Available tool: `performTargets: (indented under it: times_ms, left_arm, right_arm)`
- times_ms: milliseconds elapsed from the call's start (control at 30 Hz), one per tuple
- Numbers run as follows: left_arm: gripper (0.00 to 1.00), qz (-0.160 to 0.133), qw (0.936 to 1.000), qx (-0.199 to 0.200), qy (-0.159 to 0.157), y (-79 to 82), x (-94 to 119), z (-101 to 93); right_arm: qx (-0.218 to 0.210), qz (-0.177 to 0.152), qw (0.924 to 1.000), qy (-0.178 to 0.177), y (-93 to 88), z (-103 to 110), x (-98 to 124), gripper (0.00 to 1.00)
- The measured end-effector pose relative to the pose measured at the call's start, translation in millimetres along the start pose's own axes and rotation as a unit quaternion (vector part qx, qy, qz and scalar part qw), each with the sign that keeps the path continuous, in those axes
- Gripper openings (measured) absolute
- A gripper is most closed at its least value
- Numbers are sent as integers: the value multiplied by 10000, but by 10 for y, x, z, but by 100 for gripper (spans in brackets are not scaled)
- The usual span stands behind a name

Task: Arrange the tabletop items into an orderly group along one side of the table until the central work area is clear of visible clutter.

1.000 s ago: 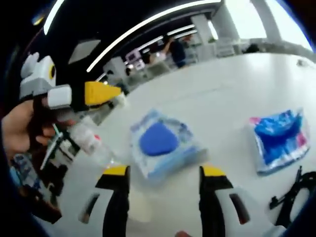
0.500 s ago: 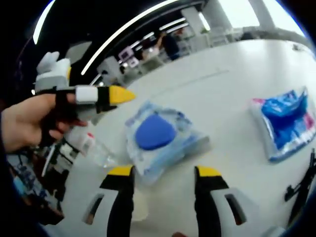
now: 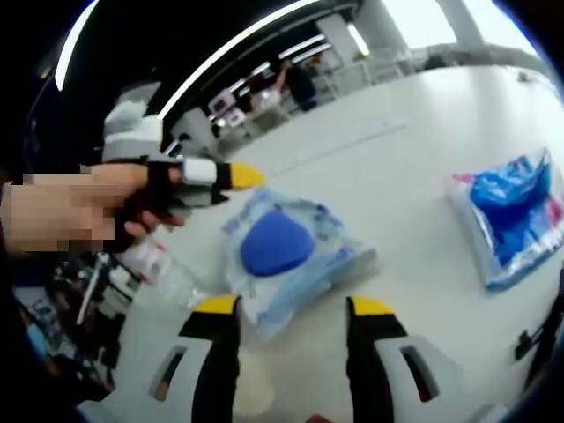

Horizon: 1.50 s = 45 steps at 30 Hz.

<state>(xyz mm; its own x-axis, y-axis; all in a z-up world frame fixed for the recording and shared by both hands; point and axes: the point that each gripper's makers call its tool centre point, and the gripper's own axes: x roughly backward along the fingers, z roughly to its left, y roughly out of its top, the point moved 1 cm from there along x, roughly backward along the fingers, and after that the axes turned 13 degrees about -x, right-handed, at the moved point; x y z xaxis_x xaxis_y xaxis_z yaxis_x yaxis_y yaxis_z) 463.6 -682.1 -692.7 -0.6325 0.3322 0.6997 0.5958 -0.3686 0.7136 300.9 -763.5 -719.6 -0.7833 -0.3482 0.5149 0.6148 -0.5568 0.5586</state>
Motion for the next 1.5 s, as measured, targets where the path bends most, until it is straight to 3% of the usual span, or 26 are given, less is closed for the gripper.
performTargets:
  times_ms: [367,733,967,1100,1500]
  left_arm:
    - [46,198,9997,-69,-102,-106,-140,29]
    - [44,323,9989,-326,-93,-60,-219,69]
    - [45,352,9987,-341,-122,-17,-271,81]
    - [44,424,9988,-178,-149,-57,-299,80]
    - [40,528,9983,-202,-155,-116,-304,67]
  right_arm:
    - [-69,-61,10000,36,45,1,-55,41]
    - [-154,-66,9998,46,47,-5,-76,36]
    - [-219,-69,9997,46,61,-25,-88,33]
    - [-253,-77,9996,48,69,-32,-102,32]
    - [-336,-39,9994,45,67,-58,-136,23]
